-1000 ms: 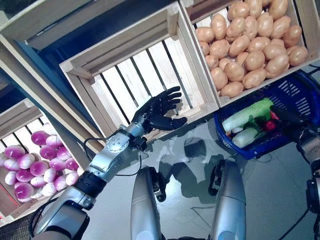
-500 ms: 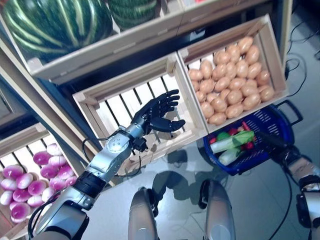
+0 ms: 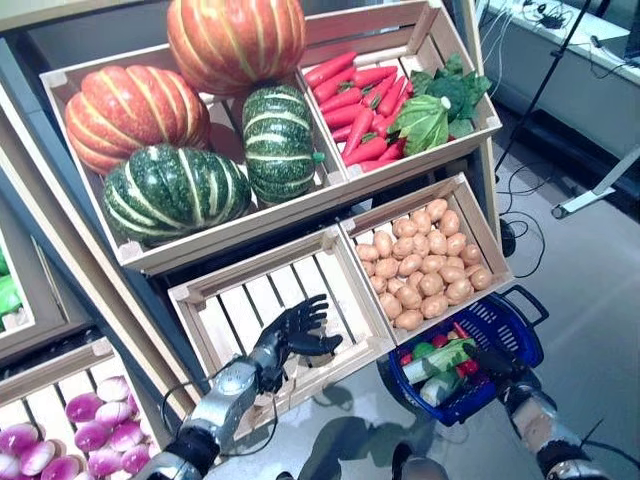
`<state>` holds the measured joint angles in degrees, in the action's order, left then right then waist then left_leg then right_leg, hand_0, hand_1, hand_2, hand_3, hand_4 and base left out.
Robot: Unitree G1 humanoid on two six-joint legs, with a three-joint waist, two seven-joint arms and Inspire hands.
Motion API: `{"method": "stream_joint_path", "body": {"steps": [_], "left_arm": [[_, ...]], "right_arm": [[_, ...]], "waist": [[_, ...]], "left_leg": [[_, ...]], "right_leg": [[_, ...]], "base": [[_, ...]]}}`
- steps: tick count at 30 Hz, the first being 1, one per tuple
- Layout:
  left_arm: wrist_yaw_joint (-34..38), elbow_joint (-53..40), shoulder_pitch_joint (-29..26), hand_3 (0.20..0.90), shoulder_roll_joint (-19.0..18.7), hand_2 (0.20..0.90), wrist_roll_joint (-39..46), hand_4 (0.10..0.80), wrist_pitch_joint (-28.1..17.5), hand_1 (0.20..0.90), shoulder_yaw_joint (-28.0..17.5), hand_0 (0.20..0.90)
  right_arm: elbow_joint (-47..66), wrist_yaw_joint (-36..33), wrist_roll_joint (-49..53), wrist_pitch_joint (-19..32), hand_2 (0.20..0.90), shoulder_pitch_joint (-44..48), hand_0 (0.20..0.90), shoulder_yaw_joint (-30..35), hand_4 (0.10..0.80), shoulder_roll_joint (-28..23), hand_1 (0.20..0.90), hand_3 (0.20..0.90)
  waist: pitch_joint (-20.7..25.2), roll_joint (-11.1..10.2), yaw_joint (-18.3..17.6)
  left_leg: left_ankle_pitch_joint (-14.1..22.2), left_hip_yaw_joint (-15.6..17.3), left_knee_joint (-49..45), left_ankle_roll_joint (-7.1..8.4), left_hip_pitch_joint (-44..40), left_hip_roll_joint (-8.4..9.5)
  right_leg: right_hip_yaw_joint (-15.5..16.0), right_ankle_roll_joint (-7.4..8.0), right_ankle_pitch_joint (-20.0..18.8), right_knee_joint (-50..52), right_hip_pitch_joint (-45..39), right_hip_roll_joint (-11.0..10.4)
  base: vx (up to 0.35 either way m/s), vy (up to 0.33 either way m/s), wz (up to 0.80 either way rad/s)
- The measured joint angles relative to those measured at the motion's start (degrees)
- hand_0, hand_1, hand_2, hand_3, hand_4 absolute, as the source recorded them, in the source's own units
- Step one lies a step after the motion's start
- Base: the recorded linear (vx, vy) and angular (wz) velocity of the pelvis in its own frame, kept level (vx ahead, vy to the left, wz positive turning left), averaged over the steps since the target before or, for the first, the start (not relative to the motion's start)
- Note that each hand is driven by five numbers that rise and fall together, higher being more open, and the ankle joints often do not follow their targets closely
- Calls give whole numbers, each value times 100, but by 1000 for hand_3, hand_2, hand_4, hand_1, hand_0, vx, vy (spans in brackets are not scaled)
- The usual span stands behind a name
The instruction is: Put vegetables into the basket
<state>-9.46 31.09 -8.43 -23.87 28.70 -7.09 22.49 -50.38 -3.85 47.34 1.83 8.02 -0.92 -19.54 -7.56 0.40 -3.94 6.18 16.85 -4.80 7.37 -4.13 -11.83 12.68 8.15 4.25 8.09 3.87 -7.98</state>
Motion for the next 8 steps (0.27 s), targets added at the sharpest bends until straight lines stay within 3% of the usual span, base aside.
{"method": "stream_joint_path", "body": {"steps": [8], "left_arm": [[-35, 895, 541, 900, 393, 900, -444, 800, -311, 900, -520, 900]], "right_arm": [[1132, -145, -1226, 111, 900, -749, 900, -1191, 800, 644, 900, 900]], "waist": [[548, -2, -107]], "left_leg": [[-234, 117, 702, -51, -495, 164]], "right_leg": [[-158, 102, -457, -913, -458, 70]], "base": [[38, 72, -12]]}}
